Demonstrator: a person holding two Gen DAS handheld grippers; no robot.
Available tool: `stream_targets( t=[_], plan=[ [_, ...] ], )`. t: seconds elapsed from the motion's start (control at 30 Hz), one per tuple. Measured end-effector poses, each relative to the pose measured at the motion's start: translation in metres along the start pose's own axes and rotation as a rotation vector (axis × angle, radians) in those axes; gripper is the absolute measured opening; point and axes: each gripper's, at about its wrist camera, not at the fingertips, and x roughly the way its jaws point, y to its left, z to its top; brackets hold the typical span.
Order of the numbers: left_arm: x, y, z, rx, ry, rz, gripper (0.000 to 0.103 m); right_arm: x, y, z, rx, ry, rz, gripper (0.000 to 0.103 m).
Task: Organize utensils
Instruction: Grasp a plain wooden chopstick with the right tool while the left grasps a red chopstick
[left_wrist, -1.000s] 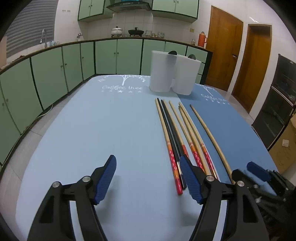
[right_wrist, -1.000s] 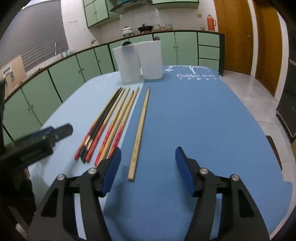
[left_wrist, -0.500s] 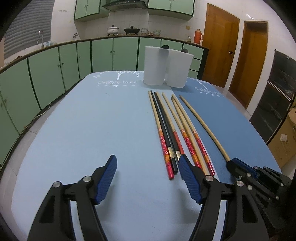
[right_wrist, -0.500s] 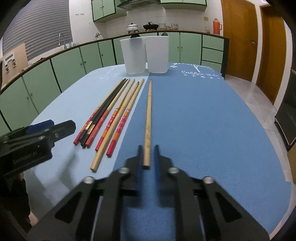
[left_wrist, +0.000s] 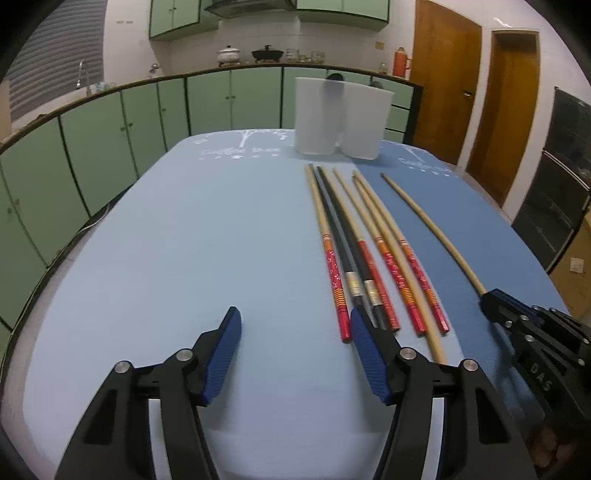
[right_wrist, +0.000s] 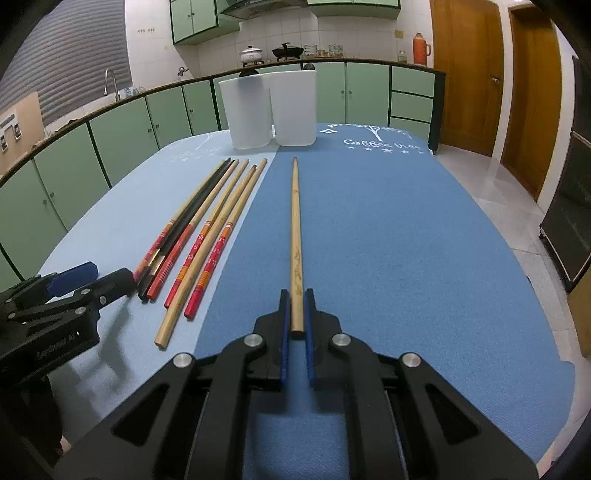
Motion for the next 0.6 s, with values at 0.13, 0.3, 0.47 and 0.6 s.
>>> stream_targets(
  t=[0.13, 0.3, 0.47, 0.6],
  plan=[
    [0.000, 0.003, 0.001, -0.010, 0.002, 0.013, 0.060, -0.001, 0.001, -0.001, -0.002, 0.001, 0.000, 0.006],
    [0.001, -0.003, 0.000, 0.013, 0.006, 0.007, 0.059, -0.001, 0.001, -0.002, 0.000, 0.002, 0.002, 0.007],
    [0.004, -0.010, 0.000, 0.039, -0.004, 0.010, 0.042, 0.000, 0.001, -0.003, -0.003, -0.006, 0.003, 0.007],
    [0.005, -0.015, 0.000, 0.051, -0.012, -0.010, 0.017, 0.002, 0.001, -0.003, 0.004, -0.006, 0.010, 0.006]
  ],
)
